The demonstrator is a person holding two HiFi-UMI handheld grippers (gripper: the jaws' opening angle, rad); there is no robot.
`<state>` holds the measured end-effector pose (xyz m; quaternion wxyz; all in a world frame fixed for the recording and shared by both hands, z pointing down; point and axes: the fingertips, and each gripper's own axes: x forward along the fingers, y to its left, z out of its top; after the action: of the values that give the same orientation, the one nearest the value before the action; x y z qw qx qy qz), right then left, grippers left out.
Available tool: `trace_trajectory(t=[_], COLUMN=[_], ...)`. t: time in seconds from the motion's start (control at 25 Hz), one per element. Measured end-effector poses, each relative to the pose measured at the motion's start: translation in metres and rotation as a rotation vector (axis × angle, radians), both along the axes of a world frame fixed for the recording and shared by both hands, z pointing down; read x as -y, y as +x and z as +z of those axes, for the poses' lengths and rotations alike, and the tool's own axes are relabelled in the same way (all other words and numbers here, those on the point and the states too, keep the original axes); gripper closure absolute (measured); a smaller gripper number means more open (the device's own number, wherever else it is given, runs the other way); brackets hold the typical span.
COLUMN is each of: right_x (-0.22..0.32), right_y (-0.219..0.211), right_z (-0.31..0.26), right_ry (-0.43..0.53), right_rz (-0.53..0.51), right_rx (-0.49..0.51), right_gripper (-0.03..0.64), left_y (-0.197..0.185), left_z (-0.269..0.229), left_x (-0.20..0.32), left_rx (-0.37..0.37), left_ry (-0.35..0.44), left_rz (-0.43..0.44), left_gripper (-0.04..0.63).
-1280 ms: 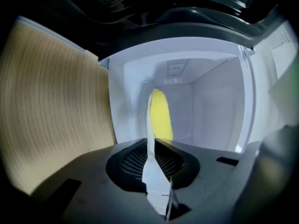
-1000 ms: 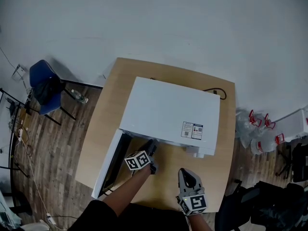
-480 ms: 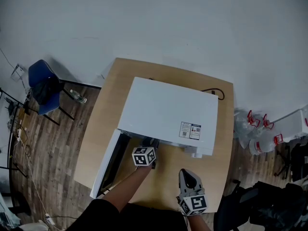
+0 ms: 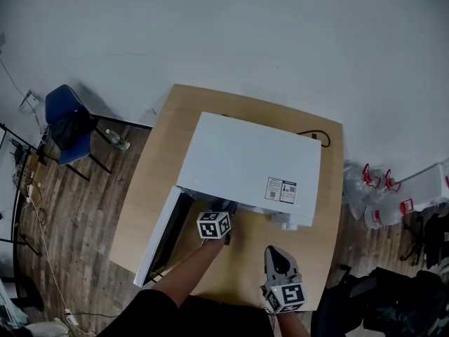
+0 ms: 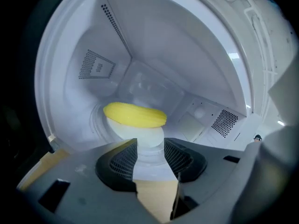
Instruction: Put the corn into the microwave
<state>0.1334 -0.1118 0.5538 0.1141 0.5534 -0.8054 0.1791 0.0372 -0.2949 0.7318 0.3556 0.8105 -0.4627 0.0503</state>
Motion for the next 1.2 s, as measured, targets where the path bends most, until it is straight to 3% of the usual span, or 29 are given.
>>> trace_trajectory(t=[0.12,0.32,0.64,0.84,1.04,1.2], right_x=[-0.004,-0.021,-0.064,-0.103,-0.133,-0.154], right_y=[0.001,-0.004,-0.019,-0.026,-0.041,-0.051], right_z=[-0.002,-0.009,-0.036,-0.059,-0.078,-0.086], right_ry=[0.010,0.024,0.082,0.116,0.144,0.170], right_rz=[0.009,0.023,0.118,0.187,0.201,0.190], right_rx=[-0.002,-0.023,-0.062,-0.072,-0.097,-0.161], right_gripper=[0.557,0.557,0.557,0.557,0.557,0.557], left_y=[-0.012,-0.026,-0.050,-0.072,-0.098,-0.111], left_z=[-0.002,-0.038,-0.175,-0.227,-0.261,-0.267], left_x=[-0.018,-0.075,-0.174,-0.230,-0.275,-0.302], left_rx=[-0.020,-0.015,-0.059,-0.083,-0.128,-0.118], left_ry=[-0.010,0.045,0.315,0.370,0.417,0.421], left_rz=[-0.013,0.054,0.150,0.145,0.120,0.108], left_gripper=[0.437,0.437,0.437,0.443,0.551,0.580])
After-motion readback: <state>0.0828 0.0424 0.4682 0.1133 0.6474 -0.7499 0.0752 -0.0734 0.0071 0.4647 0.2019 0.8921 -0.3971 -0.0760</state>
